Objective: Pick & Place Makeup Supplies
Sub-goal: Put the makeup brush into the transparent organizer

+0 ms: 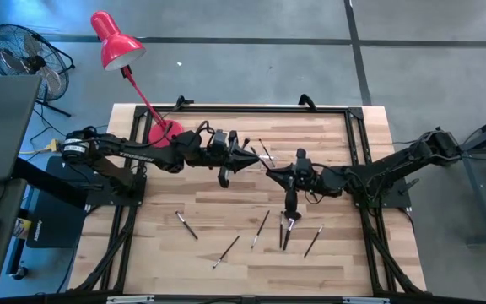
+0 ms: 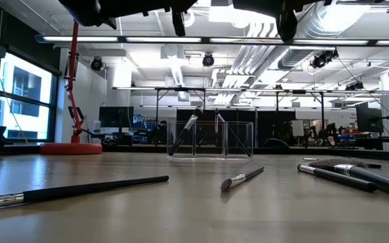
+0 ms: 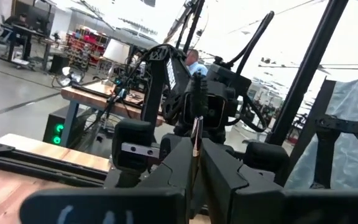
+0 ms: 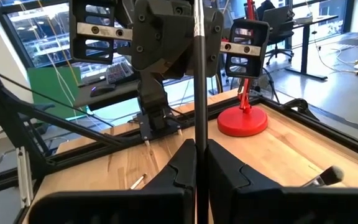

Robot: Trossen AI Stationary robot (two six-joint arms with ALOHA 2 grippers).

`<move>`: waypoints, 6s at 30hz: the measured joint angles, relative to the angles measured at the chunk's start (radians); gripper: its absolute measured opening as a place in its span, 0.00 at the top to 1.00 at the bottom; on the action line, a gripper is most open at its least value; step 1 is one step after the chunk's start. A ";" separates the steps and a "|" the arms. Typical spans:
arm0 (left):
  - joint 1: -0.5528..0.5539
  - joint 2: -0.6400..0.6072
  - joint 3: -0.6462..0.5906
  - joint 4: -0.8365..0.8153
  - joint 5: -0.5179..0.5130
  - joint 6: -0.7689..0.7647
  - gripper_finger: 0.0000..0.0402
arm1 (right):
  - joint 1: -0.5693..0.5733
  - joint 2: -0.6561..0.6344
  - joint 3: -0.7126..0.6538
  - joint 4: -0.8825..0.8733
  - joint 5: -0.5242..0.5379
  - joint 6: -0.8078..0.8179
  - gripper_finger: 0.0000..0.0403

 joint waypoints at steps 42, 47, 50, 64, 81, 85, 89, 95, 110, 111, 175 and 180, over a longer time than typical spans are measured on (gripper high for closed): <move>-0.001 -0.001 0.040 -0.021 -0.069 -0.029 0.75 | -0.001 0.002 -0.001 -0.007 0.014 0.004 0.98; -0.001 -0.001 0.046 -0.040 -0.069 -0.027 0.75 | -0.001 0.002 -0.001 -0.007 0.015 0.004 0.97; -0.001 -0.001 0.047 -0.099 -0.069 -0.027 0.75 | -0.001 0.002 -0.001 -0.007 0.015 0.004 0.98; -0.001 -0.001 0.047 -0.106 -0.071 -0.027 0.75 | -0.001 0.001 -0.001 -0.015 0.018 0.008 0.97; -0.001 -0.001 0.047 -0.109 -0.053 -0.026 0.96 | 0.000 0.001 -0.001 -0.024 0.018 0.008 0.97; -0.001 -0.001 0.047 -0.128 -0.052 0.000 0.95 | 0.000 0.001 -0.001 -0.038 0.016 0.008 0.95; -0.001 -0.001 0.047 -0.134 -0.053 0.008 0.98 | 0.000 0.001 -0.001 -0.053 0.020 0.018 0.90; -0.001 0.000 0.046 -0.184 -0.057 0.050 0.97 | 0.000 0.001 -0.001 -0.090 0.062 0.111 0.81; 0.036 0.000 0.045 -0.442 -0.039 0.162 0.98 | 0.000 0.001 -0.001 -0.313 0.120 0.259 0.56; 0.053 0.000 0.045 -0.454 -0.040 0.162 0.98 | 0.000 0.001 -0.001 -0.346 0.126 0.270 0.56; 0.248 0.168 0.181 -0.483 0.026 0.159 0.79 | -0.338 -0.010 -0.003 -0.671 -0.166 0.093 0.74; 0.220 0.171 0.325 -0.839 0.060 0.165 0.81 | -0.338 -0.010 -0.003 -0.670 -0.163 0.117 0.74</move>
